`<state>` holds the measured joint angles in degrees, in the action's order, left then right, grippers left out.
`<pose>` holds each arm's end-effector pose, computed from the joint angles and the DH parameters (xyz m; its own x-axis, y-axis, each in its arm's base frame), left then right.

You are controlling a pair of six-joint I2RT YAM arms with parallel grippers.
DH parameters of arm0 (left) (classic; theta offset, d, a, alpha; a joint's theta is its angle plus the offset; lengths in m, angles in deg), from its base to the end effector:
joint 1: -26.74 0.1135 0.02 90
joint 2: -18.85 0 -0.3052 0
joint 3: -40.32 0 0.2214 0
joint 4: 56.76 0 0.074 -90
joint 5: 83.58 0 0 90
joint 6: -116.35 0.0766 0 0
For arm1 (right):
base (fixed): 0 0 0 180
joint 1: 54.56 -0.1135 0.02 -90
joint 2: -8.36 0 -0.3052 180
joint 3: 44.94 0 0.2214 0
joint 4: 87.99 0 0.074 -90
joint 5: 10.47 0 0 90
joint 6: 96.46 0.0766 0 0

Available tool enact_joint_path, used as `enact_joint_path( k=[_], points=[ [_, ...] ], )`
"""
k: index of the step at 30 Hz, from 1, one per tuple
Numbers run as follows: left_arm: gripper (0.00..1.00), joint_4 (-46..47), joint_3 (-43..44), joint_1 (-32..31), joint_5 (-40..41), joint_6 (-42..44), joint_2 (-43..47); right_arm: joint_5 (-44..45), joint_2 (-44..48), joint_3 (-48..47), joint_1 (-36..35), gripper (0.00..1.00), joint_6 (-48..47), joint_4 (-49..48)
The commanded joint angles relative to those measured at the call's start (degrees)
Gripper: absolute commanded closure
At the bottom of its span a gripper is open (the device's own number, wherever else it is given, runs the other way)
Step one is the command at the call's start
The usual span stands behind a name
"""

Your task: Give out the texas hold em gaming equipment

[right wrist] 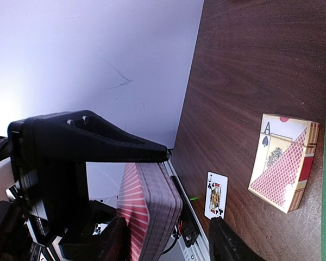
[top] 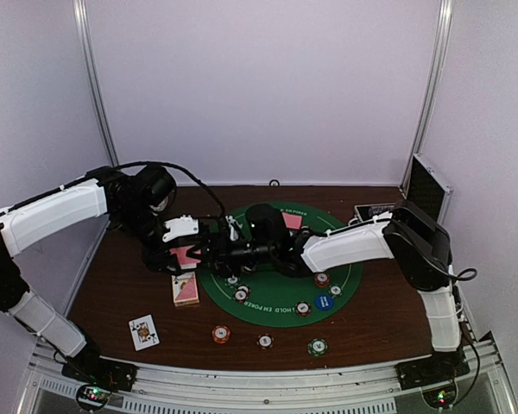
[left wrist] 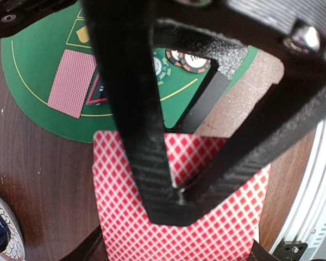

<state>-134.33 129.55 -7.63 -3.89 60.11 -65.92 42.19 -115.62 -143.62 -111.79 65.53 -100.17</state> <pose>0.2038 -0.1560 0.2917 -0.3241 0.8841 -0.3367 0.9363 0.3505 0.0191 0.2435 0.4642 0.2413 -0.9778 -0.1221 -0.1702 -0.1887 0.1610 0.9687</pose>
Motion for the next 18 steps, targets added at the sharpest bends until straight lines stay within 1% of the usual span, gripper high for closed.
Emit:
enact_joint_path(
  k=[1, 9, 13, 18],
  points=[
    [0.69, 1.3, 0.4, 0.1, -0.8, 0.6, 2.9, -0.5, 2.0, 2.1, 0.2, 0.48, -1.9, 4.5],
    [0.69, 0.8, 0.2, 0.1, -1.7, 0.6, 3.2, -1.0, 5.3, 2.4, 0.2, 0.50, -1.7, 3.8],
    [0.69, 0.6, 0.5, 0.1, -2.3, 0.6, 3.2, -0.4, 6.9, 3.3, 0.1, 0.53, -1.6, 4.1],
    [0.69, 0.5, 0.6, 0.1, -2.2, 0.8, 3.0, -1.0, 6.4, 2.8, 0.1, 0.51, -1.3, 4.6]
  ],
)
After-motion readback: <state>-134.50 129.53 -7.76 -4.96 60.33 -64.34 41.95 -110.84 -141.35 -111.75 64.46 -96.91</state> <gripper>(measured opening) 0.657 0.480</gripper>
